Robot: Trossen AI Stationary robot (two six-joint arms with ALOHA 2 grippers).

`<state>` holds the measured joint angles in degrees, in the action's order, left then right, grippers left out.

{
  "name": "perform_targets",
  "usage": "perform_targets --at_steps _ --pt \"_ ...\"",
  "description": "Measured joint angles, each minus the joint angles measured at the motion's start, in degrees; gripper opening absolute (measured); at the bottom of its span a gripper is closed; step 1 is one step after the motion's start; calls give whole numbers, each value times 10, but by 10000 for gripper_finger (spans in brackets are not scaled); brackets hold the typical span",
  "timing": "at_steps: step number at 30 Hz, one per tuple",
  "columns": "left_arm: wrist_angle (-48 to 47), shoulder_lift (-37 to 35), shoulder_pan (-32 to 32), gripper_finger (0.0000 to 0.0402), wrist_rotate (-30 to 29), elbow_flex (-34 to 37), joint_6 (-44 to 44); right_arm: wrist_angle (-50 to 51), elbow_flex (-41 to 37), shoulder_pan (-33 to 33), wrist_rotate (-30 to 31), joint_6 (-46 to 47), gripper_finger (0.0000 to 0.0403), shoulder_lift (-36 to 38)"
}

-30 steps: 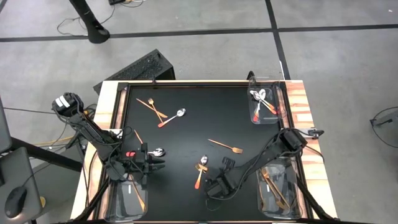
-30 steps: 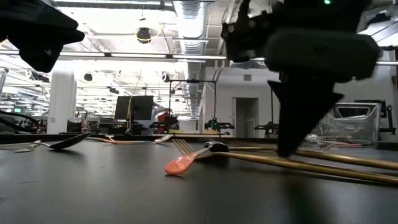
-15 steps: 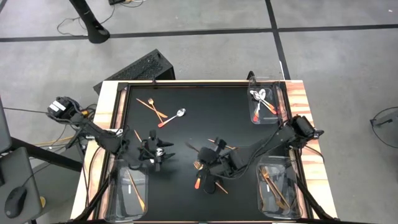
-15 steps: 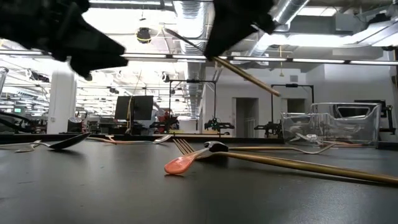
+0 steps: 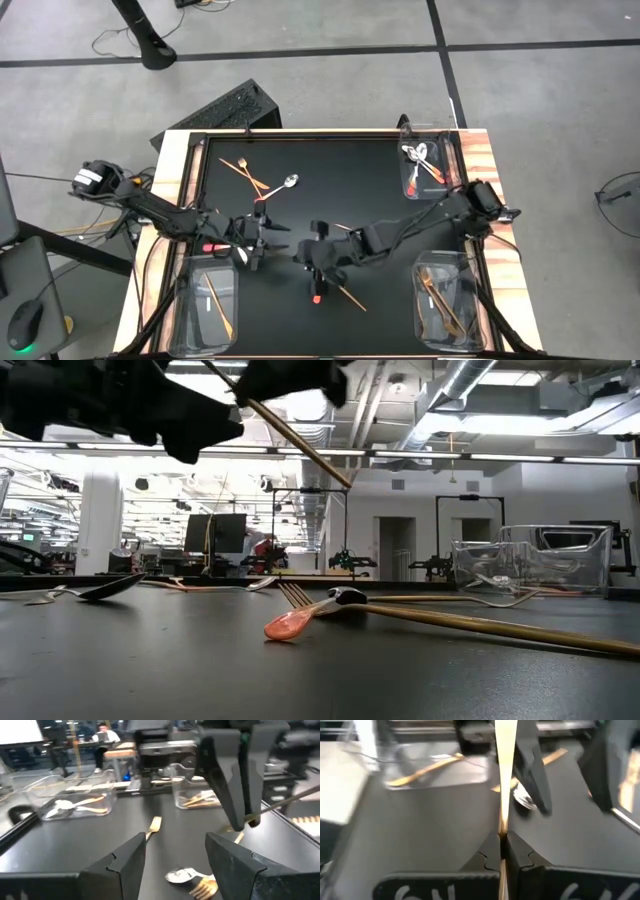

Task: Sort silverware by color (type)
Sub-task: Put the gold table knife into the bottom left transparent bin

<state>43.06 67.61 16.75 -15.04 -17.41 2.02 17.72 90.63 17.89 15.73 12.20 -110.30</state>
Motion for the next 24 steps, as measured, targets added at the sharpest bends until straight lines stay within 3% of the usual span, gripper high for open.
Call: perform_targets --at_steps 4,7,12,17,21,24 --pt "-1 0 -5 193 49 0 20 -10 -3 -31 -69 -38 11 -2" --pt "-10 0 -4 193 58 1 29 -71 -52 -53 -136 -68 11 4" --pt "-21 0 -3 193 62 0 29 -345 -212 -92 -285 -52 10 38" --pt "-16 0 -4 193 73 0 43 -550 -314 -124 -336 -12 10 40" --pt "4 0 -26 193 83 0 39 -572 -320 -132 -347 -14 10 31" --pt "13 0 -50 193 128 0 28 -574 -319 -131 -349 -33 10 31"
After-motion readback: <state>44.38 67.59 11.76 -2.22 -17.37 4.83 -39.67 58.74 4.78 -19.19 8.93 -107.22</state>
